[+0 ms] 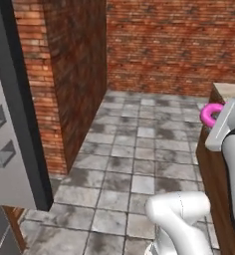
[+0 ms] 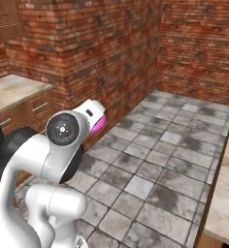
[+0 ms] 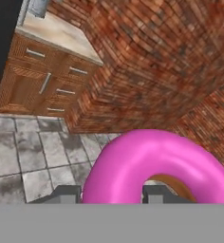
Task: Take the cupcake and donut from the fridge and place them on the empty tray on the dining counter.
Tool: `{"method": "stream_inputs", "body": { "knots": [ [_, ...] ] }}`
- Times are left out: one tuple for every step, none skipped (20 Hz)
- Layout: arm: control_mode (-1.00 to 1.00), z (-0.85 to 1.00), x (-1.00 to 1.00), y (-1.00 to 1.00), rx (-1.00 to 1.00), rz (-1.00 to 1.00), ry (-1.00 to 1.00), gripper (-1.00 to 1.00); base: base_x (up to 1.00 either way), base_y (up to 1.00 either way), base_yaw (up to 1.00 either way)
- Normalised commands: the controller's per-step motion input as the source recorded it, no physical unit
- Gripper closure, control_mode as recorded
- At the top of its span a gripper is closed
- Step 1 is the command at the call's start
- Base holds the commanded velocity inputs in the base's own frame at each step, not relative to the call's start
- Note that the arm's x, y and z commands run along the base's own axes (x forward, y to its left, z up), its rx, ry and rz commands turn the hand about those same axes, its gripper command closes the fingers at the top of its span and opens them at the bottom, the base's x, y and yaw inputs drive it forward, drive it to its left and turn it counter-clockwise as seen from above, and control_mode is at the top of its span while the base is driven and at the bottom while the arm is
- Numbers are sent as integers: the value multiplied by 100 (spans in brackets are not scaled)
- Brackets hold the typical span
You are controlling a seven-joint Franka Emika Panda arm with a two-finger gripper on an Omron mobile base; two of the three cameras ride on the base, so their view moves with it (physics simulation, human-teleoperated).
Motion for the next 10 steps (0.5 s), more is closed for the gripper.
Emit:
{"method": "stream_inputs", "body": {
  "knots": [
    [100, 0, 0, 0, 0, 0, 0, 100, 100, 0, -41],
    [100, 0, 0, 0, 0, 0, 0, 100, 100, 0, -36],
    [100, 0, 0, 0, 0, 0, 0, 100, 100, 0, -32],
    [100, 0, 0, 0, 0, 0, 0, 100, 100, 0, -29],
    [100, 0, 0, 0, 0, 0, 0, 100, 100, 0, -25],
    [100, 0, 0, 0, 0, 0, 0, 100, 100, 0, -22],
    [100, 0, 0, 0, 0, 0, 0, 100, 100, 0, -19],
    [100, 0, 0, 0, 0, 0, 0, 100, 100, 0, -14],
    [100, 0, 0, 0, 0, 0, 0, 100, 100, 0, -11],
    [100, 0, 0, 0, 0, 0, 0, 100, 100, 0, -9]
  ]
}}
